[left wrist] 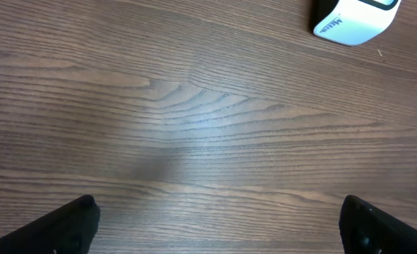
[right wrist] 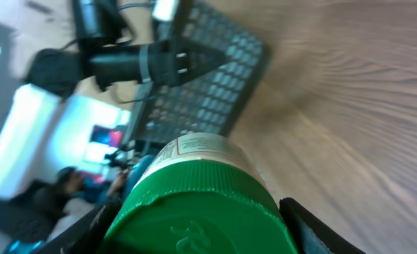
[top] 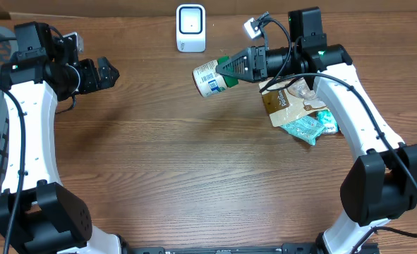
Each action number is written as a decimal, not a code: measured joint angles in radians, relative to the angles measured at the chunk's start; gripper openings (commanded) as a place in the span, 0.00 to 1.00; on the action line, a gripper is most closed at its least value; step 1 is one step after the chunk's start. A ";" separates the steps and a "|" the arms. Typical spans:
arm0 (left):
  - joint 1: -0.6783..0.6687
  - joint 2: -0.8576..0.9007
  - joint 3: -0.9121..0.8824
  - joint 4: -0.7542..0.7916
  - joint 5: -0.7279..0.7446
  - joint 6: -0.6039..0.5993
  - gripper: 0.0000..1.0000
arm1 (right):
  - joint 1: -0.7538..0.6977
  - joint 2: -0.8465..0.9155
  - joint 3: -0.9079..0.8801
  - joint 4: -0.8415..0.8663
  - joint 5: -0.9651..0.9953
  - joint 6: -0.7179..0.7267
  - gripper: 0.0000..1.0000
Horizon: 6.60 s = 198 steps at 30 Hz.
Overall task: Scan the item barcode
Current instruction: 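Lift the jar and carry it up toward the barcode scanner, then hold the jar's side label in front of the scanner, then carry the jar right and lower it beside the packets, then open the right gripper to release the jar and lift away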
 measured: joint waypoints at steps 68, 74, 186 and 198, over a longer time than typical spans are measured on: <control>0.000 0.000 0.000 0.000 0.000 0.000 1.00 | 0.252 0.550 0.196 1.284 1.197 -1.231 0.42; 0.000 0.000 0.000 0.000 0.000 0.000 1.00 | 0.251 0.573 0.197 1.284 1.196 -1.274 0.43; 0.000 0.000 0.001 0.000 0.000 0.000 1.00 | -0.052 0.291 0.212 -0.696 1.488 0.135 0.43; 0.000 0.000 0.001 0.000 0.000 0.000 1.00 | -0.140 0.291 0.212 -0.608 1.455 0.177 0.70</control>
